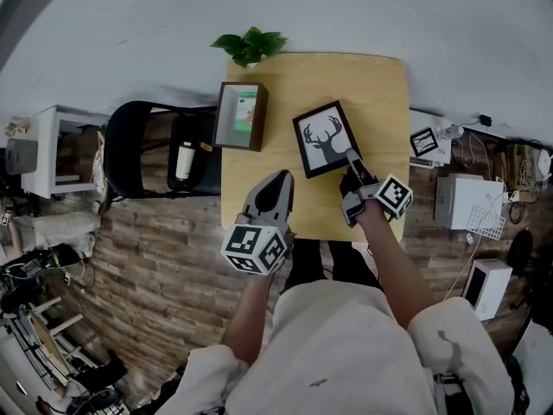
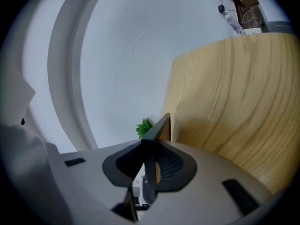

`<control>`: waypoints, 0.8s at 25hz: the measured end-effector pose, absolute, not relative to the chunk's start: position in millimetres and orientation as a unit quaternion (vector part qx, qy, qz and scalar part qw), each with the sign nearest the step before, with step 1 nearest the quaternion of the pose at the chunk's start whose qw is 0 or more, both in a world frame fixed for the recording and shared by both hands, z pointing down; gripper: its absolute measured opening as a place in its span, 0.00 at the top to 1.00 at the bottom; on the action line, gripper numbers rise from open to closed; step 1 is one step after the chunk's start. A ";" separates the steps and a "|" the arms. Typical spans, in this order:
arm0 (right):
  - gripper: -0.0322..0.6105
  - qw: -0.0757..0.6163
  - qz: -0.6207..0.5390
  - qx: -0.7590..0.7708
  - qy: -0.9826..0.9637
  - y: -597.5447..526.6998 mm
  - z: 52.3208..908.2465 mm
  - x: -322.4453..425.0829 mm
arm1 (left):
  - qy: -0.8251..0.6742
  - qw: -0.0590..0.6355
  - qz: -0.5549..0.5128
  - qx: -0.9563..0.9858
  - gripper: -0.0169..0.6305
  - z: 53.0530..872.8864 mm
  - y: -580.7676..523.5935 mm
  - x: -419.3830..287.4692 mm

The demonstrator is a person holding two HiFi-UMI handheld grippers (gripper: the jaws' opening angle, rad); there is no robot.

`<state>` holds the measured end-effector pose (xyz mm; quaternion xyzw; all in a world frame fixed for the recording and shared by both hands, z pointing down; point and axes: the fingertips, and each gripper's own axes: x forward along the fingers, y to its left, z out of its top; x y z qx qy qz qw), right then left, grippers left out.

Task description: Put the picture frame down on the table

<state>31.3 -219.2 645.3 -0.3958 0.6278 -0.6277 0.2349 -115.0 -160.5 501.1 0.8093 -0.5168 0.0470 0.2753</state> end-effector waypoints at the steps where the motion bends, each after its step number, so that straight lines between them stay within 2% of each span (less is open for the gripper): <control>1: 0.85 0.233 -0.629 -0.399 0.625 -218.7 647.6 31.3 | -0.516 0.276 0.047 0.810 0.96 501.8 -160.8 -115.2; 11: 0.85 0.226 -0.627 -0.410 0.623 -216.5 654.7 34.2 | -0.506 0.275 0.052 0.816 0.96 504.4 -161.8 -112.2; 20: 0.85 0.182 -0.619 -0.418 0.639 -212.9 665.4 34.3 | -0.505 0.279 0.051 0.815 0.96 507.3 -163.3 -110.3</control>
